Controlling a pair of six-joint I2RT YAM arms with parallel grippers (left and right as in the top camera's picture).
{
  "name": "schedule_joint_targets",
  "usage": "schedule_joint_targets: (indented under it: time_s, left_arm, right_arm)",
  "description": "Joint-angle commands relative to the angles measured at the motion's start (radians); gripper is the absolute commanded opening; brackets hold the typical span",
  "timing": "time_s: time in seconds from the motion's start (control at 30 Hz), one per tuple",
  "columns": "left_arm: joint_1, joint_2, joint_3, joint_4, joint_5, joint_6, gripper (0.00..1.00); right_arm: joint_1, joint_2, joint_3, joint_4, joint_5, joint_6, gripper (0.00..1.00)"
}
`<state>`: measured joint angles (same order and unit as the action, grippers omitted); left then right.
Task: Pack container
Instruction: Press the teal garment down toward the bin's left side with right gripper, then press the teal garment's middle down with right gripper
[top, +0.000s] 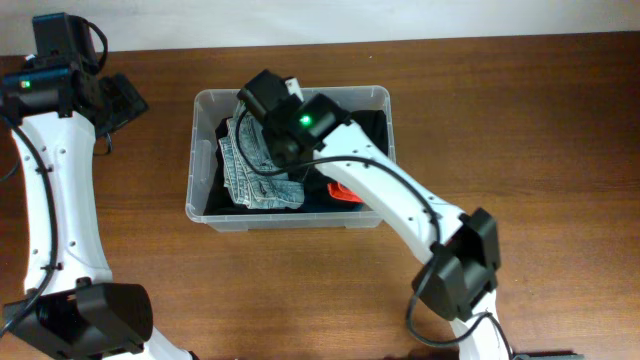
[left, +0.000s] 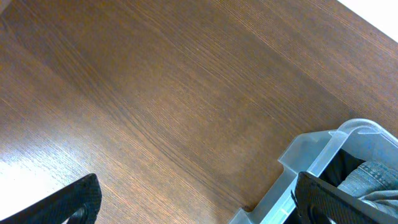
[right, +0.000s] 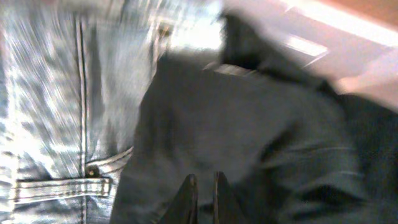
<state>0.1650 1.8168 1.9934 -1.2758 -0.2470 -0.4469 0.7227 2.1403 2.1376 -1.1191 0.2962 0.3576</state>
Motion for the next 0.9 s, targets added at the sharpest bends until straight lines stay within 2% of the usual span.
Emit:
schedule_joint_targets:
  time_s: [0.0, 0.13, 0.47, 0.87]
  left_arm:
    - [0.002, -0.020, 0.006, -0.001, -0.003, -0.009, 1.00]
    - [0.002, -0.020, 0.006, -0.001, -0.004, -0.009, 0.99]
    - [0.002, -0.020, 0.006, -0.001, -0.003, -0.009, 0.99]
    - [0.002, -0.020, 0.006, -0.001, -0.003, -0.009, 0.99]
  right_arm:
    - [-0.048, -0.040, 0.023, -0.018, 0.067, 0.009, 0.04]
    - [-0.104, -0.039, -0.010, -0.042, 0.008, 0.071, 0.04]
    - [-0.146, -0.039, -0.202, 0.024, -0.194, 0.071, 0.04]
    - [-0.127, -0.097, -0.213, 0.011, -0.142, 0.103, 0.04]
